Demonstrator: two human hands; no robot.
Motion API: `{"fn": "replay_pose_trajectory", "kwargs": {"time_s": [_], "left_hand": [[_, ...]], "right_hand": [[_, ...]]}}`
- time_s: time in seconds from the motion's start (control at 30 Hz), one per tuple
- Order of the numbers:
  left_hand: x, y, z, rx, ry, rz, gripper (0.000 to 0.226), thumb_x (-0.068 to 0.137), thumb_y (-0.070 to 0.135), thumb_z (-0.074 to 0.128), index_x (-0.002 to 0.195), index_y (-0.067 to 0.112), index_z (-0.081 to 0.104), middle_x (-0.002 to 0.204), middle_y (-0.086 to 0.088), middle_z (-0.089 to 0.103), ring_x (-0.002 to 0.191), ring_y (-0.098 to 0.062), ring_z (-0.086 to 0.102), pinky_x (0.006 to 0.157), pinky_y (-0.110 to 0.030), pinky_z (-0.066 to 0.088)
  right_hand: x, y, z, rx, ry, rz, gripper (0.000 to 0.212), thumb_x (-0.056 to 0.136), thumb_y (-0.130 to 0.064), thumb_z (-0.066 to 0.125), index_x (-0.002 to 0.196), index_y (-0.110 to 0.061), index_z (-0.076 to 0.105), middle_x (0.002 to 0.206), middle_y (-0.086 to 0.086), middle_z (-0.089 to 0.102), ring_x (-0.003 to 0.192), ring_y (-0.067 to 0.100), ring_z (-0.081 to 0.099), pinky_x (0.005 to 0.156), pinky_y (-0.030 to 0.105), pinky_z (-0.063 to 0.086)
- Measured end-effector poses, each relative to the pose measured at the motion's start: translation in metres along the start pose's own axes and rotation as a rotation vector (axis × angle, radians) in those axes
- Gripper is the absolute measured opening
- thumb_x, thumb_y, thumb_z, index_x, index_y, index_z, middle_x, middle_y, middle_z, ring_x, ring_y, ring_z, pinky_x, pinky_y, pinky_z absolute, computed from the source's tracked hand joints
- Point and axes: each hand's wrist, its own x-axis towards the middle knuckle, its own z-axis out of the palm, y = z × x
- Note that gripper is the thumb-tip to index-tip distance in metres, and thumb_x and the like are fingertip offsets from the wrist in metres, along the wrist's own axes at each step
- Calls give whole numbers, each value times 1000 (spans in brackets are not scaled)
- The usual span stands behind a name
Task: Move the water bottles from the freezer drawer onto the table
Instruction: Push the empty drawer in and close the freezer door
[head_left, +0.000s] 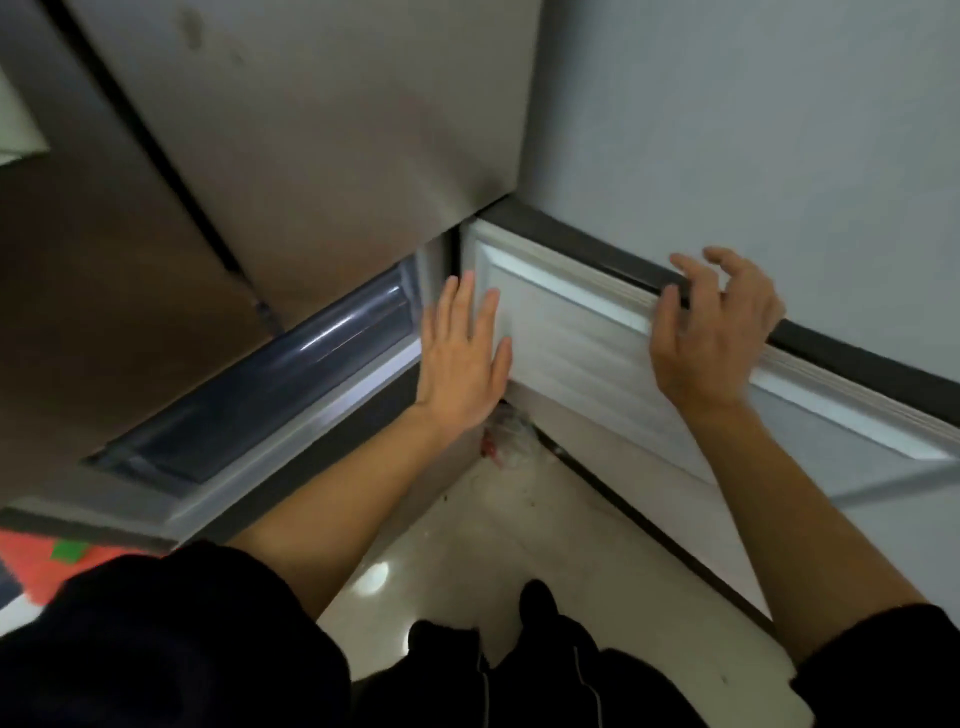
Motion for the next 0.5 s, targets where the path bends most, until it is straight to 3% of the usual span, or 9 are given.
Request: {"fn": "replay_pose_trajectory", "kwargs": {"time_s": [0.07, 0.13, 0.23, 0.37, 0.5], "left_hand": [[23, 44, 8, -74, 3, 89, 59, 101, 36, 38, 153, 10, 34, 162, -19, 20, 151, -36, 16, 118, -58, 22], [37, 83, 18, -115, -42, 136, 59, 102, 38, 33, 157, 18, 25, 165, -14, 11, 153, -34, 7, 118, -59, 17], [38, 119, 34, -134, -148, 123, 55, 105, 43, 23, 158, 32, 12, 167, -6, -6, 153, -29, -13, 119, -62, 5], [31, 123, 35, -186, -186, 49, 52, 105, 45, 21, 157, 38, 12, 167, 0, -12, 151, -21, -22, 120, -60, 5], [21, 124, 18, -171, -219, 9, 54, 104, 52, 17, 157, 39, 11, 166, 5, -16, 150, -18, -23, 121, -56, 0]], "right_hand": [[0, 42, -26, -186, -194, 229, 45, 103, -34, 38, 143, -18, 49, 152, 18, 41, 144, 35, 32, 116, 50, 19], [-8, 72, -47, -279, -429, 397, 57, 102, -42, 23, 150, -18, 41, 155, 17, 38, 146, 34, 28, 120, 54, 11], [-16, 85, -64, -301, -535, 351, 56, 103, -42, 20, 146, -20, 48, 139, 12, 57, 131, 31, 48, 117, 52, 20], [-17, 80, -74, -250, -594, 310, 54, 105, -44, 21, 147, -20, 45, 137, 10, 59, 128, 30, 51, 116, 49, 25], [-20, 79, -95, -260, -662, 172, 57, 105, -46, 21, 146, -15, 47, 122, 16, 66, 105, 35, 63, 93, 44, 48]]}}
